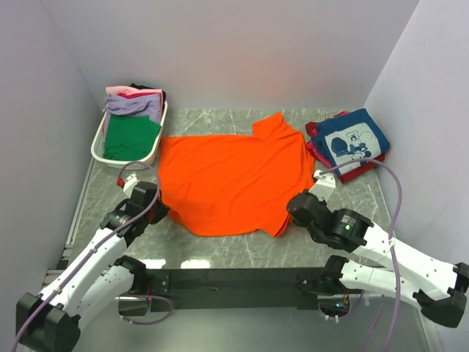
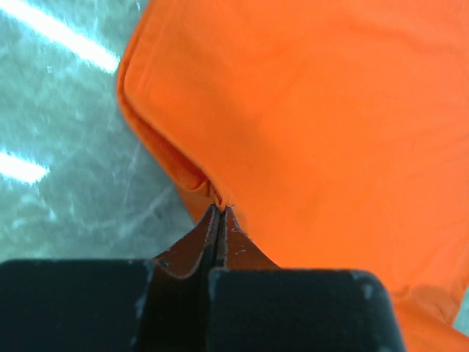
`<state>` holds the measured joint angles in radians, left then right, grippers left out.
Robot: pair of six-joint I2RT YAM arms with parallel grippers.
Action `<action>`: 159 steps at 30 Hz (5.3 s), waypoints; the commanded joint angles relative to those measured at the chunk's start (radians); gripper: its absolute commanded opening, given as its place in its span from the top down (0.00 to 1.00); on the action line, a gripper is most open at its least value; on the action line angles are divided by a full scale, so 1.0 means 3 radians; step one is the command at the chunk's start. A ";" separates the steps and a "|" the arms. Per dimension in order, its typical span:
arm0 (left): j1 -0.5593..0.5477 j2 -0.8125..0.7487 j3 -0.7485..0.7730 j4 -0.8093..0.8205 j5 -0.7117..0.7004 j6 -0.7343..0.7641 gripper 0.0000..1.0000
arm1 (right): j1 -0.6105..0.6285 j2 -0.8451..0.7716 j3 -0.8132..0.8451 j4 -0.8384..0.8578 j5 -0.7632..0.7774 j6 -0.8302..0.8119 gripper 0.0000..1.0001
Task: Fold and stack the t-shirts
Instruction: Fold the tshirt
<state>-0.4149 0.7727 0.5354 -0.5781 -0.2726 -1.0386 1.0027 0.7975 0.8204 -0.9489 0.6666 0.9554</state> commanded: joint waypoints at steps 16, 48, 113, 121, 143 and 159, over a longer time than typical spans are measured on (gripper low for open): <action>0.0692 0.0528 -0.0041 0.0904 0.0361 0.0700 0.99 | -0.1036 0.0772 0.0068 0.1312 -0.0105 -0.0883 1.00; 0.1199 0.1218 0.0220 0.1497 0.0673 0.0921 1.00 | -0.2125 0.2102 0.0727 0.2135 -0.0427 -0.1599 1.00; -0.0166 0.2558 0.0721 0.2398 0.0740 0.0956 0.26 | -0.2412 0.1304 -0.0050 0.1880 -0.1654 -0.1778 0.28; -0.0121 0.2645 0.0547 0.2464 0.0750 0.1002 0.24 | -0.2616 0.1473 -0.0193 0.1839 -0.1925 -0.1845 0.28; 0.0243 0.2635 0.0204 0.2602 0.0934 0.1048 0.23 | -0.2657 0.1529 -0.0377 0.1706 -0.1905 -0.1850 0.31; 0.0488 0.2533 0.0097 0.2556 0.1031 0.1110 0.22 | -0.2657 0.1596 -0.0357 0.1680 -0.1926 -0.1830 0.94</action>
<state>-0.2962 1.5398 0.6022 0.2825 0.0555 -0.7441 0.2131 1.2808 0.7105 -0.4488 0.0666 0.3996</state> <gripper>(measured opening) 0.776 0.114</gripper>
